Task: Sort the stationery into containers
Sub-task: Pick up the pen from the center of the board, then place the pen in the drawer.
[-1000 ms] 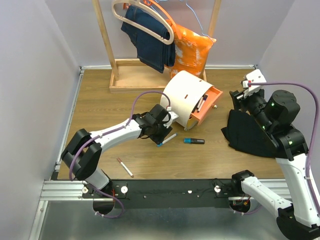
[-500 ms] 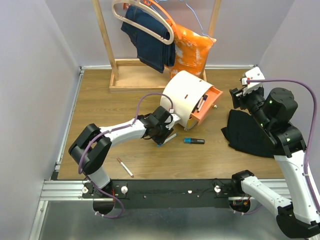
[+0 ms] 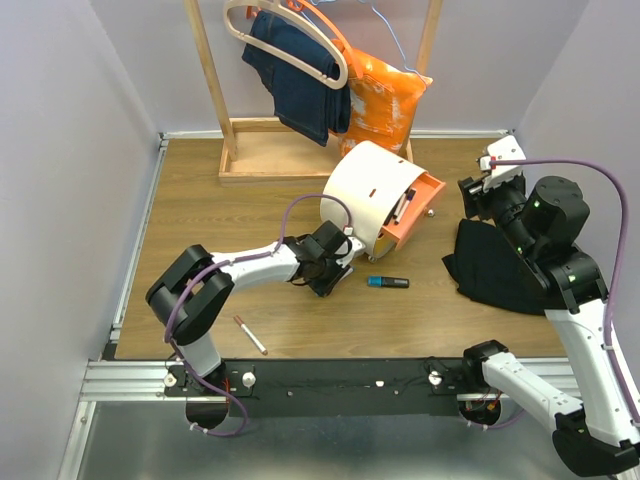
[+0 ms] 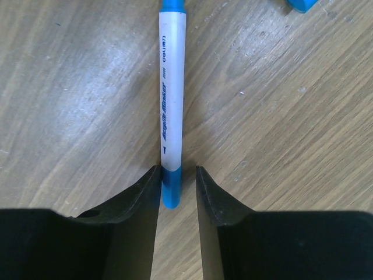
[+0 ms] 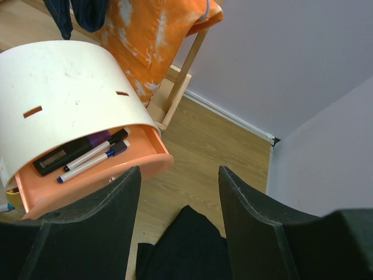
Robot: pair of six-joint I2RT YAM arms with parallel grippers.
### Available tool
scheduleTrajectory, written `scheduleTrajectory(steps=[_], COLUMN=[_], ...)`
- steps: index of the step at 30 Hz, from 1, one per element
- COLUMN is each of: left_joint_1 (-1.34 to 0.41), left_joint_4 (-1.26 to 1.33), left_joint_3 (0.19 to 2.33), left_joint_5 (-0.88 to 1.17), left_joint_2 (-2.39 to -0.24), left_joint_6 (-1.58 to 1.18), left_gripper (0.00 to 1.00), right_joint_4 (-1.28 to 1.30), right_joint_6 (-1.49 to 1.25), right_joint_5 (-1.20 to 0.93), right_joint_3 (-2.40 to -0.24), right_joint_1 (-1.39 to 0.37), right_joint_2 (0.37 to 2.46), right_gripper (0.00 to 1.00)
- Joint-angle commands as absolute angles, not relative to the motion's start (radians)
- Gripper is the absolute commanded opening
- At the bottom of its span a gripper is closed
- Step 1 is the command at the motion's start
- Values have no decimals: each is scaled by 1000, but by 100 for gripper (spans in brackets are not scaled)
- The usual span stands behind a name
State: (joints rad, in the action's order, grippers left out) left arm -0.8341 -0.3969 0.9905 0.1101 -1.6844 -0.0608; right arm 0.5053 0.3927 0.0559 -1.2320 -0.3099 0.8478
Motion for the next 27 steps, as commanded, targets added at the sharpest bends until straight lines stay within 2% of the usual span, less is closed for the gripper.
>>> scheduleTrajectory(steps=[1, 4, 10, 14, 15, 19, 23, 27], left_joint_1=[-857, -867, -888, -894, -894, -896, -897, -896], left_joint_4=[-385, -391, -402, -470, -498, -653, -833, -848], left_joint_3=[973, 971, 974, 980, 989, 1037, 1100, 1187], left_joint_5=[87, 69, 37, 84, 101, 188, 282, 339], left_joint_2=[-1713, -1729, -1744, -1689, -1662, -1475, -1379, -1298], left_joint_6=[-116, -135, -156, -152, -132, -60, 38, 71], left_gripper=[37, 36, 27, 4, 3, 0, 0, 0], right_joint_4=[474, 477, 482, 488, 489, 489, 456, 427], right_joint_6=[397, 402, 399, 406, 408, 417, 411, 414], right_joint_5=[77, 80, 75, 77, 81, 89, 84, 87], right_joint_3=[-1216, -1204, -1177, -1181, -1184, -1190, -1180, -1167], right_joint_1=[-305, -305, -304, -304, -304, -304, -304, -302], right_joint_2=[830, 819, 790, 779, 779, 775, 779, 784], right_gripper=[64, 64, 64, 64, 64, 64, 64, 64])
